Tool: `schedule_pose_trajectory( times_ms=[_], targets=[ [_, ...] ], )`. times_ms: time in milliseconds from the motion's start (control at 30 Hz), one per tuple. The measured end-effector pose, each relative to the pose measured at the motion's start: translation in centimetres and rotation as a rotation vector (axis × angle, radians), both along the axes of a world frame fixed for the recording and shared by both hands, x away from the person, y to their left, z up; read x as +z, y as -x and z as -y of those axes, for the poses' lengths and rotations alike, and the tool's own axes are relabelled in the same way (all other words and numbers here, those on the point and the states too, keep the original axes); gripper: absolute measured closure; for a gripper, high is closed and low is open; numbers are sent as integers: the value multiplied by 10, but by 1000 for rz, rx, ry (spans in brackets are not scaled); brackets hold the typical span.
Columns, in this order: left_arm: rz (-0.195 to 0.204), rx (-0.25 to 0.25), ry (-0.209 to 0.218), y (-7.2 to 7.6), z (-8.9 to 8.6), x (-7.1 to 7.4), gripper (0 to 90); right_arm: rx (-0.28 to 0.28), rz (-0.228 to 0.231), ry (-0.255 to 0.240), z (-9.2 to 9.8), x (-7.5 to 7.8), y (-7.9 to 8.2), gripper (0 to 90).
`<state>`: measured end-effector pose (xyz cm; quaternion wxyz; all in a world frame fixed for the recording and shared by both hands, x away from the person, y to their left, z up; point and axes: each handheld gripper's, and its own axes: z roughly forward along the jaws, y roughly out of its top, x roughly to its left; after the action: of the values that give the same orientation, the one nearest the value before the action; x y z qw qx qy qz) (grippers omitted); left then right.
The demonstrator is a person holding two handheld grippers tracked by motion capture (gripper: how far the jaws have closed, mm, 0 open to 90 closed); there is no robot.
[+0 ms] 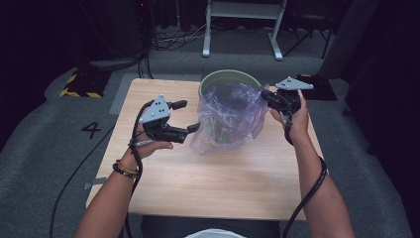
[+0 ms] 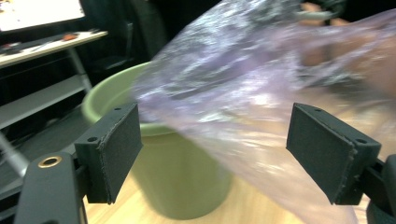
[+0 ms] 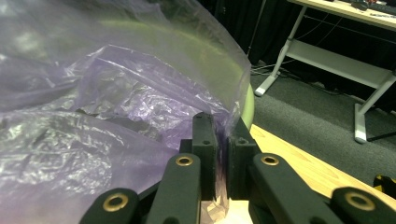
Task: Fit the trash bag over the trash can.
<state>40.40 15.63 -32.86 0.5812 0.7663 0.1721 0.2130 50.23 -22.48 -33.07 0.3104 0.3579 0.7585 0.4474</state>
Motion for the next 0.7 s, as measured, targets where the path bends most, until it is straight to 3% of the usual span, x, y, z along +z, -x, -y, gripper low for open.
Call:
schedule_pose_trajectory(
  times_ms=[133,233,333,367,533,600,700],
  targets=[
    [33,-18,-49,4,12,2,178,2,3,0,-1,0,0,827],
    [54,-28,-61,6,21,8,178,-2,-1,4,-1,-1,0,827],
    [73,-44,-49,12,22,17,192,-3,2,3,0,0,1,829],
    [88,-27,-47,14,21,23,197,-4,4,3,0,1,1,830],
    [83,-27,-26,14,14,30,200,-4,13,4,0,4,3,830],
    [102,-16,-46,14,13,33,200,-3,18,8,-1,5,4,830],
    [86,-38,-43,14,15,33,200,0,19,10,-2,6,4,829]
  ],
)
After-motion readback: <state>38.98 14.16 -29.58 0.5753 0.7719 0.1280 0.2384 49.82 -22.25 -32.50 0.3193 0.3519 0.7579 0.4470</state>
